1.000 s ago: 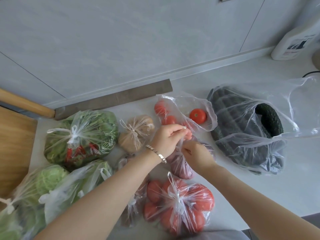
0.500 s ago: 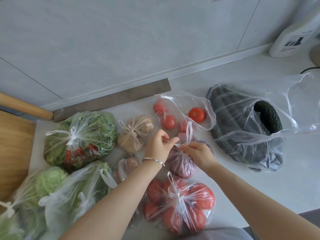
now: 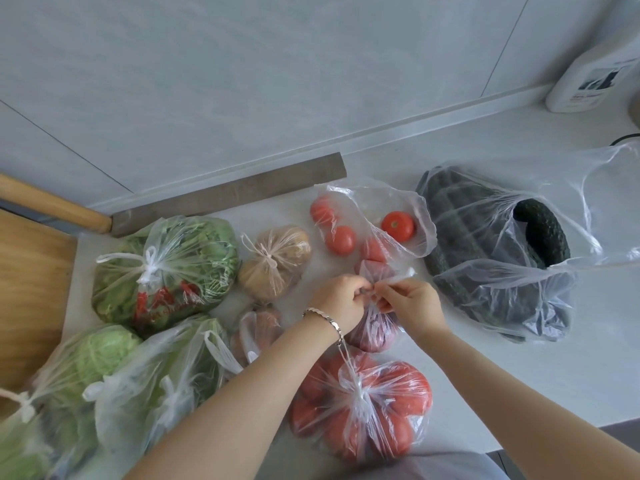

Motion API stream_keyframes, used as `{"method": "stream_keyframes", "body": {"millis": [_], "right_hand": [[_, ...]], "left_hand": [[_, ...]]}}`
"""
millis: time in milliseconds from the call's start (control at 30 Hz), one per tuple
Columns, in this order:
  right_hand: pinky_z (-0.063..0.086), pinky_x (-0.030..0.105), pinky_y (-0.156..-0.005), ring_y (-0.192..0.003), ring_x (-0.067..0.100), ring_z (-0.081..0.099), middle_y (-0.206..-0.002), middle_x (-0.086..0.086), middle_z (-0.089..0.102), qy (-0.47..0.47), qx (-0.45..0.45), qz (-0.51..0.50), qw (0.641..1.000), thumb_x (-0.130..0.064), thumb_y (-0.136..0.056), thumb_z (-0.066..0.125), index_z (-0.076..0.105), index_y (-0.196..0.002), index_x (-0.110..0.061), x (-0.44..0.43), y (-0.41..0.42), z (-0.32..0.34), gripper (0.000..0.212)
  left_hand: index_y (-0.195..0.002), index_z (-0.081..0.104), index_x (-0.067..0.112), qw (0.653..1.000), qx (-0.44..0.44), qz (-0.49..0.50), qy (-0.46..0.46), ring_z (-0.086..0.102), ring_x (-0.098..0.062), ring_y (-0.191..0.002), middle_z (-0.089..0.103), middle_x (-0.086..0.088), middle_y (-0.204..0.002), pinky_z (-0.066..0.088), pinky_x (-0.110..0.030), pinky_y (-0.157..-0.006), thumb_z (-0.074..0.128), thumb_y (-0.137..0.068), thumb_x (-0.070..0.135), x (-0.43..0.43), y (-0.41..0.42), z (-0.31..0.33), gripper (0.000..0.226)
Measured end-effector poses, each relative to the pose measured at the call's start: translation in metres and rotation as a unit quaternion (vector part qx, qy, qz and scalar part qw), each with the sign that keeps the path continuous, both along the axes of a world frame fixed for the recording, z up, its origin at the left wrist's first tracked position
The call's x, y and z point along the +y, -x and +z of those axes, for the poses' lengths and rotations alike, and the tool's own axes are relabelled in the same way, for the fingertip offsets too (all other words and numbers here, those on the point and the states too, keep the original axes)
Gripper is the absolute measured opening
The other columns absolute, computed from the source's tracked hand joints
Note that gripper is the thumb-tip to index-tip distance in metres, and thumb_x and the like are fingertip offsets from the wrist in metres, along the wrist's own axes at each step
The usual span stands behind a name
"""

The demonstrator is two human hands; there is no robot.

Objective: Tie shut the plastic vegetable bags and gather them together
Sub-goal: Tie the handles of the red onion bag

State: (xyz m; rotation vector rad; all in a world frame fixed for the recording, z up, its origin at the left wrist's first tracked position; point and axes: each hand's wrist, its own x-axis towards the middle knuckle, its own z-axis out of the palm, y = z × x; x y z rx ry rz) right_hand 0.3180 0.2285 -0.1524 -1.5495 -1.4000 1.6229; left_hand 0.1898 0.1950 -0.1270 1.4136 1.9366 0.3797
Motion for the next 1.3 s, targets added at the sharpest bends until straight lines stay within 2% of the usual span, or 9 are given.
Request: {"method": "stream_keyframes", "body": {"millis": [167, 333, 500, 600, 700, 867, 1000, 1133, 1300], "right_hand": [[0.057, 0.023, -0.057, -0.048, 0.010, 0.062, -0.051, -0.006, 0.064, -0.058, -0.038, 0.008, 0.998, -0.004, -0.084, 0.062, 0.073, -0.073, -0.002, -0.006, -0.002, -0.003, 0.016], [0.057, 0.028, -0.054, -0.049, 0.018, 0.063, -0.057, 0.004, 0.068, 0.033, 0.020, -0.042, 0.998, -0.008, -0.079, 0.070, 0.067, -0.076, -0.009, -0.001, 0.000, 0.000, 0.004], [0.055, 0.024, -0.063, -0.057, 0.009, 0.064, -0.068, 0.001, 0.069, -0.062, -0.038, 0.040, 0.997, -0.011, -0.074, 0.075, 0.055, -0.100, -0.019, -0.005, -0.003, 0.003, 0.035], [0.055, 0.027, -0.067, -0.059, 0.009, 0.059, -0.071, 0.001, 0.067, -0.207, -0.109, 0.128, 0.964, -0.008, -0.074, 0.073, 0.068, -0.101, -0.016, -0.004, -0.006, 0.001, 0.029], [0.052, 0.031, -0.055, -0.057, 0.018, 0.056, -0.067, 0.005, 0.066, -0.309, -0.160, 0.199, 0.916, -0.005, -0.072, 0.069, 0.074, -0.088, -0.014, 0.002, -0.002, 0.001, 0.019], [0.047, 0.036, -0.068, -0.083, 0.035, 0.062, -0.088, 0.021, 0.064, -0.306, -0.222, 0.305, 0.874, -0.002, -0.080, 0.060, 0.071, -0.090, 0.000, 0.009, 0.007, 0.010, 0.015], [0.046, 0.038, -0.077, -0.088, 0.035, 0.060, -0.097, 0.021, 0.064, -0.246, -0.210, 0.291, 0.900, -0.002, -0.080, 0.062, 0.070, -0.093, 0.003, 0.011, 0.007, 0.013, 0.016], [0.045, 0.028, -0.070, -0.071, 0.020, 0.056, -0.084, 0.013, 0.071, -0.228, -0.174, 0.214, 0.934, 0.002, -0.074, 0.066, 0.074, -0.085, -0.001, 0.005, 0.004, 0.015, 0.014], [0.042, 0.023, -0.058, -0.055, 0.009, 0.045, -0.067, -0.002, 0.065, -0.199, -0.147, 0.173, 0.953, 0.000, -0.068, 0.071, 0.073, -0.077, -0.011, 0.003, -0.001, 0.016, 0.014]], "left_hand": [[-0.082, 0.071, 0.011, 0.999, -0.033, 0.011, 0.027, 0.044, -0.012, -0.053, 0.056, 0.001, -0.056, 0.030, -0.020, -0.049, 0.062, -0.083, 0.025, 0.003, -0.001, 0.000, 0.017], [-0.087, 0.072, 0.009, 0.993, -0.087, 0.068, 0.036, 0.054, -0.014, -0.072, 0.071, -0.011, -0.087, 0.039, -0.022, -0.062, 0.064, -0.082, 0.021, 0.006, 0.000, -0.004, 0.015], [-0.096, 0.069, 0.001, 0.968, -0.189, 0.137, 0.087, 0.057, -0.016, -0.075, 0.066, -0.008, -0.077, 0.047, -0.029, -0.079, 0.066, -0.082, 0.021, 0.007, 0.006, -0.008, 0.025], [-0.094, 0.069, 0.001, 0.957, -0.214, 0.161, 0.112, 0.051, -0.010, -0.061, 0.058, 0.002, -0.063, 0.042, -0.023, -0.069, 0.069, -0.079, 0.022, 0.008, 0.007, -0.008, 0.026], [-0.093, 0.069, 0.001, 0.959, -0.215, 0.144, 0.117, 0.047, -0.007, -0.056, 0.056, 0.004, -0.059, 0.039, -0.020, -0.062, 0.069, -0.079, 0.020, 0.008, 0.008, -0.007, 0.023], [-0.086, 0.071, 0.003, 0.974, -0.177, 0.099, 0.103, 0.049, -0.011, -0.061, 0.057, 0.002, -0.060, 0.038, -0.017, -0.058, 0.070, -0.078, 0.023, 0.005, 0.011, -0.003, 0.022], [-0.084, 0.069, -0.001, 0.973, -0.185, 0.120, 0.066, 0.048, -0.009, -0.056, 0.055, 0.002, -0.060, 0.037, -0.007, -0.052, 0.068, -0.080, 0.020, -0.002, 0.007, -0.005, 0.021], [-0.088, 0.069, -0.004, 0.983, -0.137, 0.119, 0.002, 0.056, -0.021, -0.071, 0.061, -0.012, -0.076, 0.047, -0.032, -0.072, 0.065, -0.082, 0.020, -0.009, 0.001, -0.010, 0.025], [-0.089, 0.068, 0.002, 0.987, -0.104, 0.122, -0.028, 0.060, -0.022, -0.078, 0.061, -0.006, -0.080, 0.047, -0.032, -0.075, 0.062, -0.085, 0.023, -0.012, -0.003, -0.014, 0.022]]}}
